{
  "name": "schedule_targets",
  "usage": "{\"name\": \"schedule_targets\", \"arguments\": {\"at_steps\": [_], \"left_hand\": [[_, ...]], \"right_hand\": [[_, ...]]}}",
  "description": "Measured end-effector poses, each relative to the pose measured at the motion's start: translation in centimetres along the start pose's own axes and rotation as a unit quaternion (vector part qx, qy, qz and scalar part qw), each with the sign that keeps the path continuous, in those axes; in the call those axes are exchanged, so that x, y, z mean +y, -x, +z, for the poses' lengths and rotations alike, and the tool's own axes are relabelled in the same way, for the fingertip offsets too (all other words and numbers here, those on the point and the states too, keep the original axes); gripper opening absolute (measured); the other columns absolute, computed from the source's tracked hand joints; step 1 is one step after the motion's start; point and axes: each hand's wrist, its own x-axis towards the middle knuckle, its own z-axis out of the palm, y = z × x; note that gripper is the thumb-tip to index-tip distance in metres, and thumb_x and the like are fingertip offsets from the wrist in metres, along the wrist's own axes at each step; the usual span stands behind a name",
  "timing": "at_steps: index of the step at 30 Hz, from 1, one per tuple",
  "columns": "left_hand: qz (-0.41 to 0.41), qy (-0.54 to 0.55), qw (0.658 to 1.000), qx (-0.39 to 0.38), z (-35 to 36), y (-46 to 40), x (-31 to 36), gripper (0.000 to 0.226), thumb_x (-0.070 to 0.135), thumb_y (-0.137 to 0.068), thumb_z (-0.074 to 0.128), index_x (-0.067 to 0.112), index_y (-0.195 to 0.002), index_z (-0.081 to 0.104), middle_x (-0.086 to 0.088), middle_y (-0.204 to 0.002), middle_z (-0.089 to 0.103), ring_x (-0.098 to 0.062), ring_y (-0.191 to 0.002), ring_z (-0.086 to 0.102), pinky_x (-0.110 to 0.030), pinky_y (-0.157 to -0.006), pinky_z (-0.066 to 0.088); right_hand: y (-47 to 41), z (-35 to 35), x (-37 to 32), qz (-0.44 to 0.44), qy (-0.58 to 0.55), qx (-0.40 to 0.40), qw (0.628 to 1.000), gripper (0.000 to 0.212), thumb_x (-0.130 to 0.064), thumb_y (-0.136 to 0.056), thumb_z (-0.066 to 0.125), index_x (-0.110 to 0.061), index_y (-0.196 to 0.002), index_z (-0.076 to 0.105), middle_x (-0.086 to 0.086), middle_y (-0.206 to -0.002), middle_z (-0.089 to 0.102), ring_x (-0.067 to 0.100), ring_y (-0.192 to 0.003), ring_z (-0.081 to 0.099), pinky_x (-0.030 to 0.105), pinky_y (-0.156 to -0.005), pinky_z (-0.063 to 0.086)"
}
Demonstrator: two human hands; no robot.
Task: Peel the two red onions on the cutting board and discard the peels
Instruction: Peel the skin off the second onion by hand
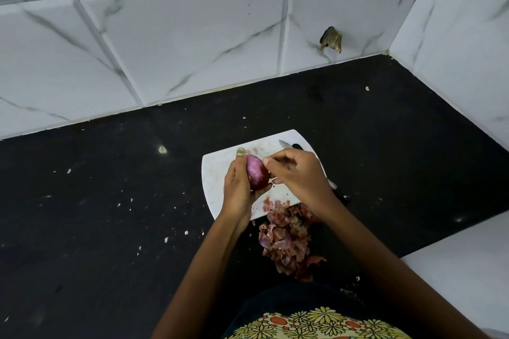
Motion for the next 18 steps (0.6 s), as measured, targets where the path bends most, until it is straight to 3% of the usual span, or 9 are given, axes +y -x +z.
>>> {"name": "schedule_targets", "arguments": {"at_steps": [2,5,10,14,16,18], "left_hand": [[0.001,-0.001,1.000,0.000,0.0,0.0,-0.1,0.063,0.058,-0.095,0.038,0.003,-0.121,0.057,-0.017,-0.113,0.068,-0.019,-0.094,0.071,-0.029,-0.073,0.058],[-0.003,0.006,1.000,0.006,-0.1,0.1,-0.1,0.065,0.059,-0.095,0.038,0.002,-0.121,0.055,-0.019,-0.113,0.069,-0.023,-0.100,0.070,-0.033,-0.081,0.059],[-0.011,0.007,1.000,0.003,-0.2,-0.1,0.1,0.063,0.059,-0.094,0.039,0.004,-0.121,0.055,-0.020,-0.113,0.066,-0.024,-0.095,0.070,-0.024,-0.063,0.056],[-0.049,0.058,0.997,-0.013,-0.5,0.1,0.4,0.058,0.060,-0.094,0.041,0.006,-0.106,0.059,-0.008,-0.082,0.067,-0.013,-0.065,0.066,-0.024,-0.054,0.055],[-0.064,0.090,0.994,-0.024,-0.4,0.0,0.2,0.054,0.060,-0.093,0.044,0.009,-0.100,0.059,-0.004,-0.071,0.068,-0.014,-0.066,0.066,-0.025,-0.053,0.057],[-0.073,0.111,0.991,-0.027,-0.3,0.0,0.2,0.053,0.060,-0.092,0.045,0.009,-0.098,0.060,-0.004,-0.069,0.069,-0.016,-0.069,0.067,-0.028,-0.056,0.059]], "right_hand": [[0.3,0.0,-0.3,-0.012,0.007,-0.027,1.000,0.019,-0.027,-0.079,0.076,-0.017,-0.094,0.069,-0.006,-0.086,0.071,0.007,-0.076,0.068,0.027,-0.073,0.058],[0.6,0.1,-0.3,-0.031,0.031,-0.024,0.999,0.022,-0.022,-0.075,0.080,-0.015,-0.093,0.069,-0.006,-0.087,0.071,0.001,-0.077,0.067,0.013,-0.068,0.052],[0.4,0.6,0.2,-0.033,0.022,0.011,0.999,0.006,-0.014,-0.084,0.070,-0.010,-0.081,0.066,-0.002,-0.081,0.068,0.007,-0.072,0.065,0.017,-0.064,0.053],[-0.3,0.2,1.3,0.033,-0.044,0.046,0.997,0.005,-0.009,-0.089,0.064,-0.005,-0.088,0.061,0.010,-0.084,0.065,0.010,-0.061,0.068,0.026,-0.059,0.058],[-0.5,-0.1,2.3,0.051,0.004,0.048,0.998,0.008,-0.010,-0.088,0.066,-0.004,-0.086,0.061,0.008,-0.076,0.065,0.009,-0.054,0.065,0.026,-0.055,0.058],[-0.6,-0.3,3.1,0.063,0.066,0.027,0.995,0.006,-0.009,-0.088,0.065,-0.005,-0.086,0.061,0.007,-0.074,0.065,0.015,-0.058,0.065,0.033,-0.061,0.059]]}}
